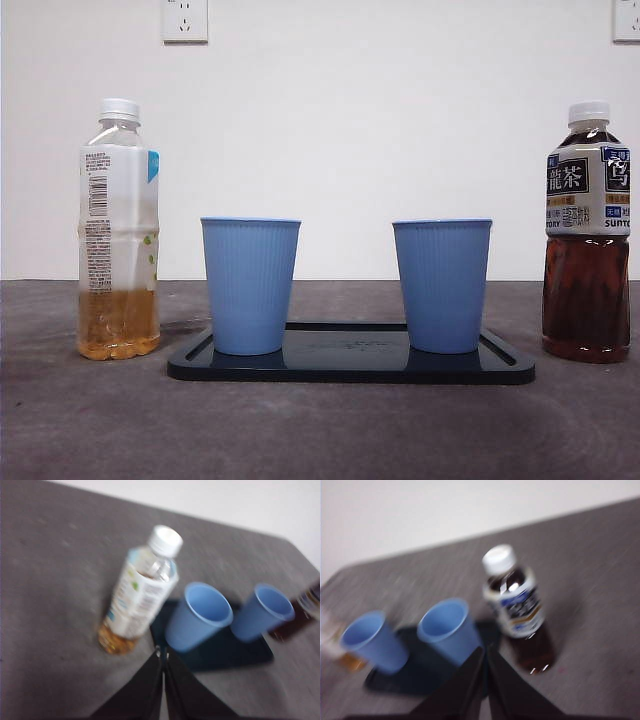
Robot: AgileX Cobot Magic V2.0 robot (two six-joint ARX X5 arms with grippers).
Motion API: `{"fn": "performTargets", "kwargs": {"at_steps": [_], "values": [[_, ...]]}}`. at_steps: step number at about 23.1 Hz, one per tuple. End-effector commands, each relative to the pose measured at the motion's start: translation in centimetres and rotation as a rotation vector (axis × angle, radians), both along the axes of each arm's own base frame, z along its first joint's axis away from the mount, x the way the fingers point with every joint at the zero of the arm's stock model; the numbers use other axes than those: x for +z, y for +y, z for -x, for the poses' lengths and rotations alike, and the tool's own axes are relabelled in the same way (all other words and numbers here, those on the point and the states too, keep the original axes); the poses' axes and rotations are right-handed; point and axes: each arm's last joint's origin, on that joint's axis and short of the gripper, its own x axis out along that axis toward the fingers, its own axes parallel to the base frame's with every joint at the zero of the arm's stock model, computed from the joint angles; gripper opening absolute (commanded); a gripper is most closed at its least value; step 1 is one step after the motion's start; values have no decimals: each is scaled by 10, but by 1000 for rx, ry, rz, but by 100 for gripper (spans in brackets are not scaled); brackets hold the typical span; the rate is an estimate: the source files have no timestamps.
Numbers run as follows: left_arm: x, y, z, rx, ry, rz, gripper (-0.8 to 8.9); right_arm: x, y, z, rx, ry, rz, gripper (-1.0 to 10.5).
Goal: Pour the drink into the cup
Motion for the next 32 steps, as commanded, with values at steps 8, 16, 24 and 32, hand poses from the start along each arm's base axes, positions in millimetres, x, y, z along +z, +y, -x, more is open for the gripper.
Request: {"fn": "performTargets", "kwargs": {"at_steps": [8,16,24,32], "values": [[13,-9,1,-263,109,-65,10,20,6,-7,243,210,102,8],[9,-12,4,-332,170,-77,70,18,12,-3,355,278,143,37],[9,-12,3,-331,165,-76,409,18,12,-4,342,280,139,406],[10,-12,2,-330,148,-77,409,5,11,-20,230,261,76,411]]}}
